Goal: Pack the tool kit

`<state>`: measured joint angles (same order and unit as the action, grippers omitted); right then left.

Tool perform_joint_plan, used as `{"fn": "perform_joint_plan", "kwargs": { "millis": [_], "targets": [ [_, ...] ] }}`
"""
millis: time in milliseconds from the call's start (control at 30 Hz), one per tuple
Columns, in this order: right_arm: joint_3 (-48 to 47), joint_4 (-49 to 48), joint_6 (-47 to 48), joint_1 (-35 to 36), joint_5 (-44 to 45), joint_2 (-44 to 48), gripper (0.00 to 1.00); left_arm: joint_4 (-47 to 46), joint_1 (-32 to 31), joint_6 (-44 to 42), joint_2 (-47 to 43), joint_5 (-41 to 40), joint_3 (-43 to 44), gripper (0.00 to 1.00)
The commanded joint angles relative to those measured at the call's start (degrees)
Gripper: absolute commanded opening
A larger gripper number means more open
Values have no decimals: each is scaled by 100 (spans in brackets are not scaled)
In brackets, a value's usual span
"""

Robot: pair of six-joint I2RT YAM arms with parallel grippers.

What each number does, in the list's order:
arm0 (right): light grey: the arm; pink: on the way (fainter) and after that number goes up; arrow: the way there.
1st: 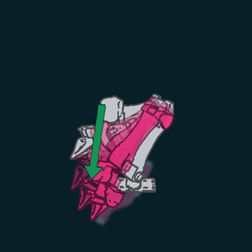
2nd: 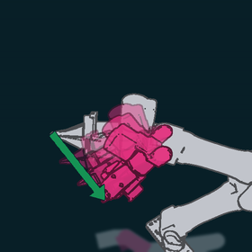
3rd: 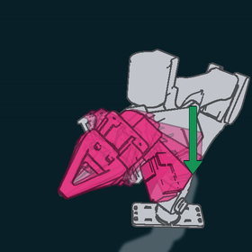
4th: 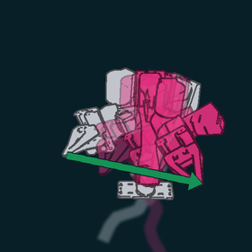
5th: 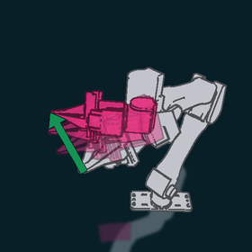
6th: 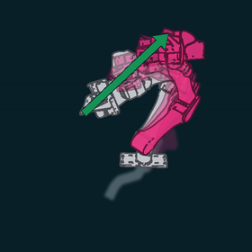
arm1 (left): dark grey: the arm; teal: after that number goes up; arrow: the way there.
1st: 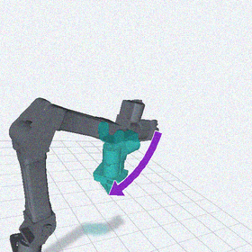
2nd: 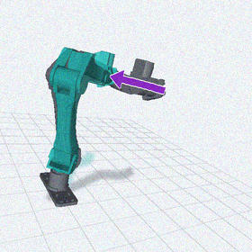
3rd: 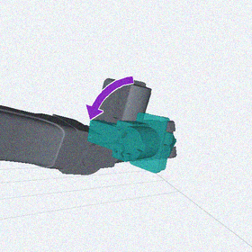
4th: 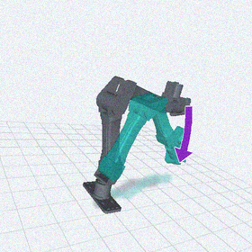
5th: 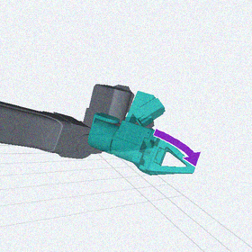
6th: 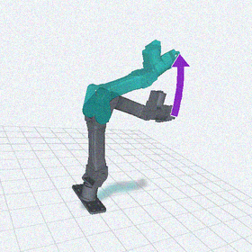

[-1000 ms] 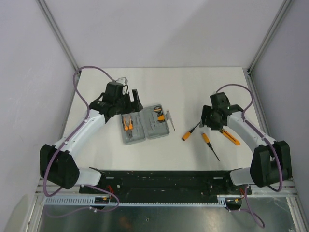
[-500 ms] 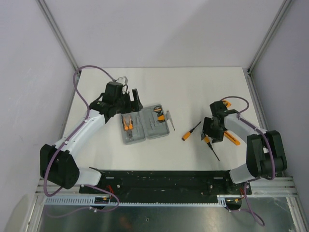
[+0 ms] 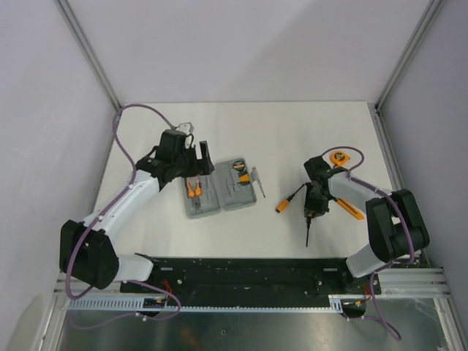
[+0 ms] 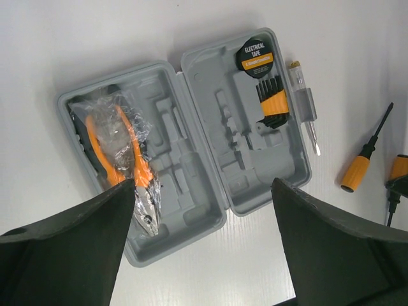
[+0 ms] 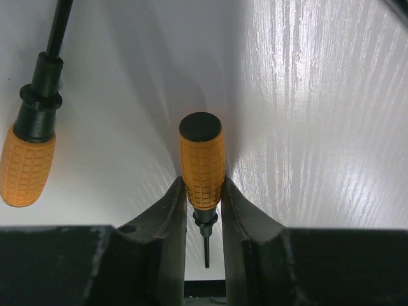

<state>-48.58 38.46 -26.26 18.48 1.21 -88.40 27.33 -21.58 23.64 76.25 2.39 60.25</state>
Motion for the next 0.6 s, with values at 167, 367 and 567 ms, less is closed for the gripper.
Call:
{"fn": "perform_joint_plan", "kwargs": {
  "millis": [167,367,567],
  "targets": [
    [-577,-209,-212,1281,1068,809,0,-143,125,-31,-630,-211,-327,92],
    [-1475,-1029,-124,2097,578,824,0,-34,526,294,-763,-129,-609,92],
    [-2406,-2108,-77,2446,-26,-361,0,57,1037,556,-790,-40,-749,86]
  ]
}}
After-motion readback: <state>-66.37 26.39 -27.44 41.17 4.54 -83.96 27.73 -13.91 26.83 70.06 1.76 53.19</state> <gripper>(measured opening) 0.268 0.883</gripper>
